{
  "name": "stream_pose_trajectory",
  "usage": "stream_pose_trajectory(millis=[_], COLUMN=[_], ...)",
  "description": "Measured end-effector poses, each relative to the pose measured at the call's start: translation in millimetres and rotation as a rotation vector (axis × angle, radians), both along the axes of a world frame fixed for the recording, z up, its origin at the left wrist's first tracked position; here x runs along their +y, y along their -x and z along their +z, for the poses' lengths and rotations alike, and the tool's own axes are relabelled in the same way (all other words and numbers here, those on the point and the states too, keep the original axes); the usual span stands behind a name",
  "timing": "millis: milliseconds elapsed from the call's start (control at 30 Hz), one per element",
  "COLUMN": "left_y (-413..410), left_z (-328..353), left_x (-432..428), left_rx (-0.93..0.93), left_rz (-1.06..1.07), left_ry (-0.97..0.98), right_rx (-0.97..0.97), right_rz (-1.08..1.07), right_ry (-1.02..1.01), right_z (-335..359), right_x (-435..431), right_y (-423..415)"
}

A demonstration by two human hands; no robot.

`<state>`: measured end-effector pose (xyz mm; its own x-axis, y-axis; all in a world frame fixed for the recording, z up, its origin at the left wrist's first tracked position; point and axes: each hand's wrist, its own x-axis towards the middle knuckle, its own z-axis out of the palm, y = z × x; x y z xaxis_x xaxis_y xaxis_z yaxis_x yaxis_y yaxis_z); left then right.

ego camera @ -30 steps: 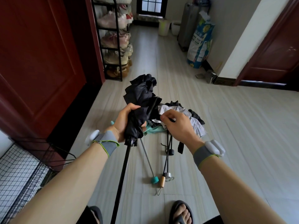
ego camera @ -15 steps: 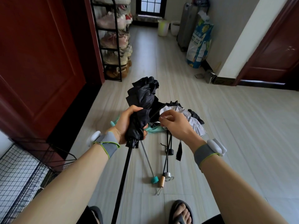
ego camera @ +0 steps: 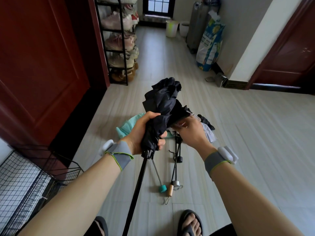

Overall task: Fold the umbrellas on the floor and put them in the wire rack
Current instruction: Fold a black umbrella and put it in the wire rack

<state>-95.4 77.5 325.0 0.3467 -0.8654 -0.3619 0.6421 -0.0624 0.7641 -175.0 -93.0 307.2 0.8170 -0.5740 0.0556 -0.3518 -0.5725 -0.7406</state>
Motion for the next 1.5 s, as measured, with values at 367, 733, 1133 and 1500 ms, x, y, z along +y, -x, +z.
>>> stream_pose_trajectory(millis=[367,733,1133,1500], left_y=[-11.1,-30.4,-24.3,-10.7], left_z=[-3.6,7.3,-16.3,-29.4], left_x=[1.5,19.1,-7.1,-11.7], left_rx=[-0.049,0.096,-0.796,-1.355], left_rz=[0.154,0.112,0.433,0.409], left_ry=[-0.054,0.039,-0.233,-0.471], right_rx=[-0.191,-0.21,0.006,0.045], right_rz=[0.144,0.143,0.005,-0.059], right_ry=[0.456,0.617,-0.483,-0.139], right_z=[8.3,3.8,51.9,50.4], right_x=[20.3,30.7,39.0,64.6], right_y=[-1.8,-6.3,-12.2,-12.2])
